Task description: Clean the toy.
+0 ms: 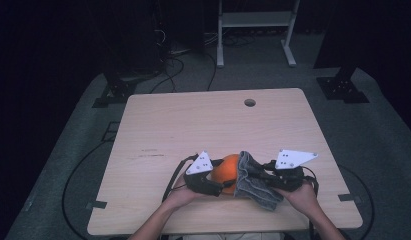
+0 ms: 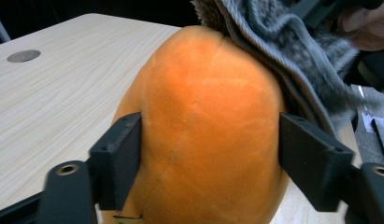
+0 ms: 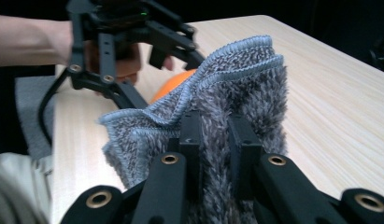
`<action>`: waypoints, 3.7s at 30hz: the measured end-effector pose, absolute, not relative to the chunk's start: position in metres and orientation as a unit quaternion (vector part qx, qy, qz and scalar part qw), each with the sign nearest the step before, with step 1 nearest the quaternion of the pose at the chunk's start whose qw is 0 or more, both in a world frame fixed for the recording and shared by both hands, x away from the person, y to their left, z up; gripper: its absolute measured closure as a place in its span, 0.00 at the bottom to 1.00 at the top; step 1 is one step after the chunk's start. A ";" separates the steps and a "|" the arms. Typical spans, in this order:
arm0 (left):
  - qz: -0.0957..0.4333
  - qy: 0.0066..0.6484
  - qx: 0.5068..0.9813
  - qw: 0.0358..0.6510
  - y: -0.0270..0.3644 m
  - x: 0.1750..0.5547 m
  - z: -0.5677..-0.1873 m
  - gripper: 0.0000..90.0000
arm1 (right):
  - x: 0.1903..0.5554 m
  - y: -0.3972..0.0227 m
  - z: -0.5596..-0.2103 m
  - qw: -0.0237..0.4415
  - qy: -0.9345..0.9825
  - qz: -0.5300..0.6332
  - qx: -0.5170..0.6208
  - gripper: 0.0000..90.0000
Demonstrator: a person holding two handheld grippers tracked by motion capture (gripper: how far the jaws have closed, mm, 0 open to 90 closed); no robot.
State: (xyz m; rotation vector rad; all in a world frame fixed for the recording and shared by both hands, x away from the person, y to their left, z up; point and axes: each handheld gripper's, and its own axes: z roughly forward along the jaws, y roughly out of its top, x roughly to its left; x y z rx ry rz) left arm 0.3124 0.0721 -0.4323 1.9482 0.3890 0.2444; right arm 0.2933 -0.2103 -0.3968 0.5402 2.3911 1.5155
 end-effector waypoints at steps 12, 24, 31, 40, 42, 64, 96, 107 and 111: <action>0.140 0.116 0.831 0.525 0.067 0.301 -0.436 0.43 | 0.308 -0.183 -0.375 0.129 0.839 0.506 0.154 0.87; 0.119 0.152 0.823 0.534 0.067 0.308 -0.437 0.35 | 0.293 -0.220 -0.398 0.093 0.822 0.529 0.189 0.87; 0.157 0.092 0.841 0.509 0.062 0.295 -0.438 0.41 | 0.301 -0.183 -0.381 0.090 0.840 0.517 0.141 0.87; 0.137 0.110 0.833 0.524 0.072 0.301 -0.440 0.41 | 0.322 -0.208 -0.390 0.091 0.815 0.537 0.196 0.87; 0.129 0.118 0.831 0.528 0.075 0.304 -0.440 0.40 | 0.323 -0.224 -0.401 0.087 0.809 0.537 0.223 0.87; 0.104 0.189 0.806 0.552 0.079 0.317 -0.441 0.40 | 0.303 -0.211 -0.404 0.057 0.806 0.557 0.192 0.86; 0.150 0.157 0.819 0.531 0.077 0.310 -0.417 0.44 | 0.308 -0.229 -0.396 0.081 0.785 0.571 0.225 0.87; 0.129 0.156 0.836 0.509 0.084 0.311 -0.418 0.39 | 0.309 -0.190 -0.393 0.062 0.798 0.568 0.190 0.87; 0.106 0.155 0.830 0.525 0.089 0.317 -0.419 0.21 | 0.315 -0.197 -0.410 0.041 0.792 0.571 0.212 0.87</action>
